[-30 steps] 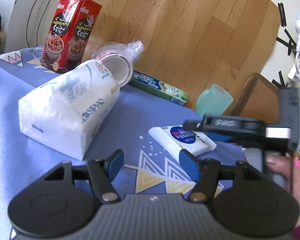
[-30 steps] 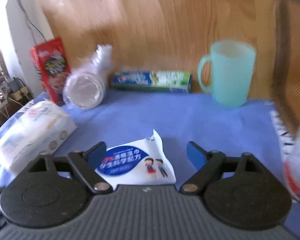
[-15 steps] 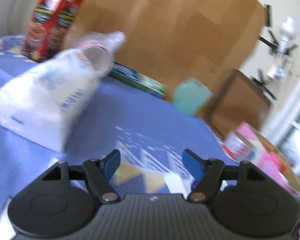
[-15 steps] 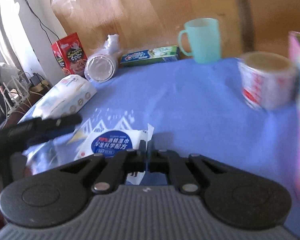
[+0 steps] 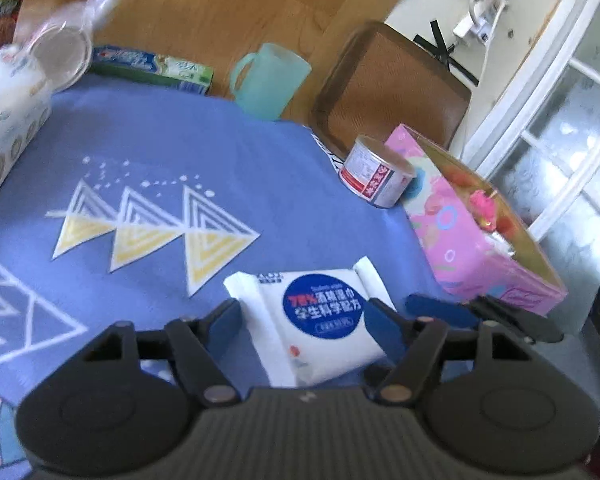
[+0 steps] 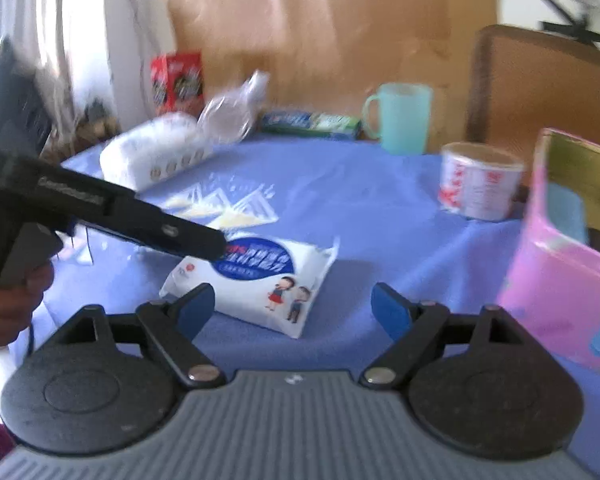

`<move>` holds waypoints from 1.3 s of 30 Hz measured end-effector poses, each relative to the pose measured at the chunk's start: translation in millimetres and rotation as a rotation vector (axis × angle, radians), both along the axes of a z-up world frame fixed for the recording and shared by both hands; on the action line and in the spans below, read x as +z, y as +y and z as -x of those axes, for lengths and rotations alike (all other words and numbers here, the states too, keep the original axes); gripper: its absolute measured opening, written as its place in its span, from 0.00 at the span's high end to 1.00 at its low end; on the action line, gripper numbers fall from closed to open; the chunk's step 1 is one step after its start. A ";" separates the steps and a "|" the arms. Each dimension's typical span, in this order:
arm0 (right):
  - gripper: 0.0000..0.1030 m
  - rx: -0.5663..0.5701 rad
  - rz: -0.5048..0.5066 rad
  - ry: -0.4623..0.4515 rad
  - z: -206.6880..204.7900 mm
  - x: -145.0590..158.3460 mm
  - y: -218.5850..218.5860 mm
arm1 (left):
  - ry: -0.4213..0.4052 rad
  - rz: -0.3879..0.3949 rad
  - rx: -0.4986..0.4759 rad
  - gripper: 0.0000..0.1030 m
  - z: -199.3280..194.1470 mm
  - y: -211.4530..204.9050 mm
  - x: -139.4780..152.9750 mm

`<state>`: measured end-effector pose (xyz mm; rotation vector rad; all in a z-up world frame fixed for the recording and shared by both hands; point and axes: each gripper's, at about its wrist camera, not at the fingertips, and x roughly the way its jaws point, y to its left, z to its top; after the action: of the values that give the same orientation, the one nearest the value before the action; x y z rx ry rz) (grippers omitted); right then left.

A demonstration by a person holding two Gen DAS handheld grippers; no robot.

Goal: Organize soft objects
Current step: 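Place the wipes packet into the pink tin and open the gripper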

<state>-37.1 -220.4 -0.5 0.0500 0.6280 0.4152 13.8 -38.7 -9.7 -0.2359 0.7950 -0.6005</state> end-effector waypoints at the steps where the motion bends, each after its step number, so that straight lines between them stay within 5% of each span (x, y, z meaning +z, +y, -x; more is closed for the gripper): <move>1: 0.24 0.027 0.009 0.029 -7.7 -4.2 5.6 | -0.012 -0.025 0.000 0.33 0.2 -5.8 0.8; 5: 0.37 0.047 0.093 -0.046 -1.1 -5.1 19.6 | -0.019 -0.067 -0.019 0.39 5.3 -29.1 10.9; 9: 0.39 -0.049 -0.009 -0.087 14.4 3.8 -12.3 | -0.091 -0.033 -0.091 0.39 9.8 -53.0 40.8; 14: 0.40 -0.239 0.012 -0.249 44.4 32.4 -62.9 | -0.218 -0.025 -0.264 0.39 10.0 -128.7 80.3; 18: 0.40 -0.411 0.043 -0.288 54.5 39.0 -114.7 | -0.264 -0.005 -0.388 0.39 6.3 -201.1 92.7; 21: 0.33 -0.544 0.063 -0.279 48.5 35.8 -152.6 | -0.306 -0.030 -0.410 0.21 0.7 -252.5 91.1; 24: 0.29 -0.738 0.190 -0.262 28.8 20.2 -181.5 | -0.333 -0.161 -0.339 0.21 -9.9 -289.9 72.3; 28: 0.30 -0.800 0.034 -0.254 37.2 13.5 -204.3 | -0.242 -0.148 -0.304 0.21 -16.4 -273.5 60.9; 39: 0.30 -0.783 -0.079 -0.286 63.1 24.1 -178.9 | -0.327 -0.232 -0.171 0.09 8.5 -213.4 73.2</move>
<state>-100.2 -399.3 23.6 0.2961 0.2711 -0.3093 5.3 -252.1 63.5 0.1423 0.5641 -0.6806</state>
